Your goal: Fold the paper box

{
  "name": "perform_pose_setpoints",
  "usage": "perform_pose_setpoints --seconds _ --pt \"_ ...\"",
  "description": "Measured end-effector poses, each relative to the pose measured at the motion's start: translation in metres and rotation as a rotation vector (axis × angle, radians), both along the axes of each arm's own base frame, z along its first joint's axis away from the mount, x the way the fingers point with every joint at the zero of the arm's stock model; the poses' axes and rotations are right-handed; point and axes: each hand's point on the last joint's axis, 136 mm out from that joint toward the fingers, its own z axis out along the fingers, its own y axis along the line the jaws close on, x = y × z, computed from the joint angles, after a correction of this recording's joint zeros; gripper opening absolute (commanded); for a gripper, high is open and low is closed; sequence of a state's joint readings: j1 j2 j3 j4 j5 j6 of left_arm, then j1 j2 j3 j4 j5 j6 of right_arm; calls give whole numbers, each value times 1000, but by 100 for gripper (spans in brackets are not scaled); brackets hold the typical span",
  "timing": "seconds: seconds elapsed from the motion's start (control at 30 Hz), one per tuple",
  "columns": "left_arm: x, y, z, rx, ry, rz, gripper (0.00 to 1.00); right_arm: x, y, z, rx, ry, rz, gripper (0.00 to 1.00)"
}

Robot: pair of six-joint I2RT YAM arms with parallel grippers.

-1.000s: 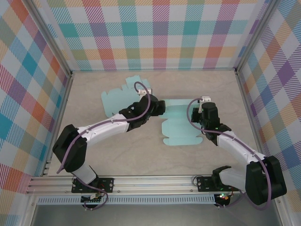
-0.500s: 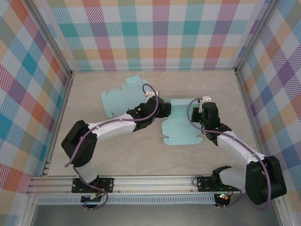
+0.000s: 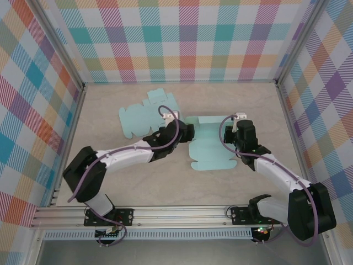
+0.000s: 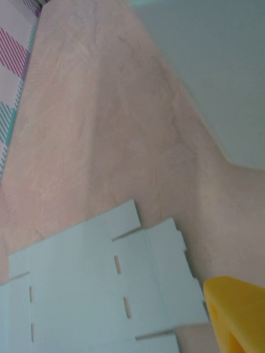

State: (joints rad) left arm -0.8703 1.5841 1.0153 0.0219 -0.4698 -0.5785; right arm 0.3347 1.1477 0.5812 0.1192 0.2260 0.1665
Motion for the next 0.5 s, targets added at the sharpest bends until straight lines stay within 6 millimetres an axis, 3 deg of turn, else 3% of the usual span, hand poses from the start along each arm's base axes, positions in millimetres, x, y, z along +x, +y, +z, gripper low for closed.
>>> perform_pose_setpoints --seconds 0.1,0.23,0.3,0.5 --pt "-18 21 0 -33 17 23 86 0 0 0 0 1 1 0" --pt "-40 34 -9 -88 60 24 69 0 1 -1 1 2 3 0" --pt "-49 30 -19 -102 95 -2 64 0 0 0 1 2 2 0" --pt "-66 -9 -34 -144 146 -118 66 0 1 -1 1 2 3 0"
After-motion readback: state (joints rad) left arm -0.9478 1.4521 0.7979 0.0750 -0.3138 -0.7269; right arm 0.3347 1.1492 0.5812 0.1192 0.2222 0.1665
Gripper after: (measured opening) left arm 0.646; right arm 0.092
